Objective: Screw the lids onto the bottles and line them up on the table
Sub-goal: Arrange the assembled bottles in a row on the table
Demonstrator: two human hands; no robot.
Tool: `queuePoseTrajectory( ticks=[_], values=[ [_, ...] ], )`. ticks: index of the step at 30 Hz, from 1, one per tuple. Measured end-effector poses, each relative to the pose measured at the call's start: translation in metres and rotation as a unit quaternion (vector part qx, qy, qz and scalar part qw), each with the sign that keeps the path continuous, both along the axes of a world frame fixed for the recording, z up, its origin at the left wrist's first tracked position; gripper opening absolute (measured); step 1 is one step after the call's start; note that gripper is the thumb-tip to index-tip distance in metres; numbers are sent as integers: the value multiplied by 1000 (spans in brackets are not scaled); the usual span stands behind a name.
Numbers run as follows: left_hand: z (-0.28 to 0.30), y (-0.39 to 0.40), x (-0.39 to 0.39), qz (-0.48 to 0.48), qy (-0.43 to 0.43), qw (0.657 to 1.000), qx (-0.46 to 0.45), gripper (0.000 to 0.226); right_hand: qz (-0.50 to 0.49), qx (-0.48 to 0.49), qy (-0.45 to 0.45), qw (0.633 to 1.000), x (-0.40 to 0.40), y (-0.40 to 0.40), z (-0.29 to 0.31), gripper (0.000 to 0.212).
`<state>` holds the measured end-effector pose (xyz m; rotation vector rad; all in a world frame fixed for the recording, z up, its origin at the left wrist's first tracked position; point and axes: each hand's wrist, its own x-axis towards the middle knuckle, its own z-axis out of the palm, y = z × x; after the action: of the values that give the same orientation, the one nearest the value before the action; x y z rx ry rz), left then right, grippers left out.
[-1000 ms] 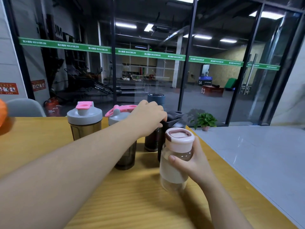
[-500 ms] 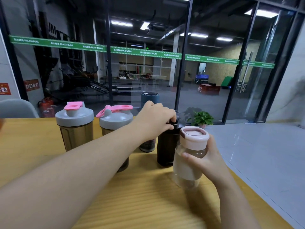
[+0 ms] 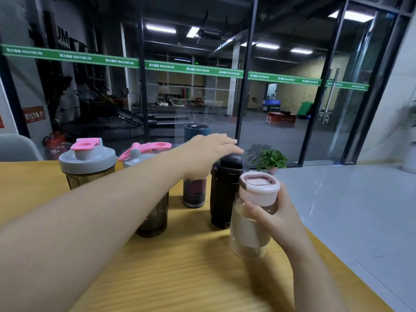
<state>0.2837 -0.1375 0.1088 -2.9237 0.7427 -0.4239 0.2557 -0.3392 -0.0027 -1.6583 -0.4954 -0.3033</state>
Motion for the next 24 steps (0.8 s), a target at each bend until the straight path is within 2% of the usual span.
queuePoseTrajectory(
  ticks=[1, 3, 10, 13, 21, 24],
  values=[
    [5, 0, 2, -1, 5, 998, 63, 82, 0, -1, 0, 1000, 0, 0, 0, 53],
    [13, -4, 7, -5, 15, 993, 118, 78, -4, -3, 2, 1000, 1, 0, 0, 54],
    [31, -22, 19, 22, 31, 988, 151, 66, -13, -4, -4, 1000, -1, 1, 1, 54],
    [32, -25, 21, 29, 45, 991, 122, 61, -13, -2, -4, 1000, -2, 0, 2, 53],
    [11, -28, 27, 48, 92, 993, -50, 53, -14, -1, -7, 1000, -2, 1, 2, 50],
    [9, -30, 24, 69, 87, 992, -65, 58, -16, 6, -7, 1000, -2, 1, 2, 49]
  ],
)
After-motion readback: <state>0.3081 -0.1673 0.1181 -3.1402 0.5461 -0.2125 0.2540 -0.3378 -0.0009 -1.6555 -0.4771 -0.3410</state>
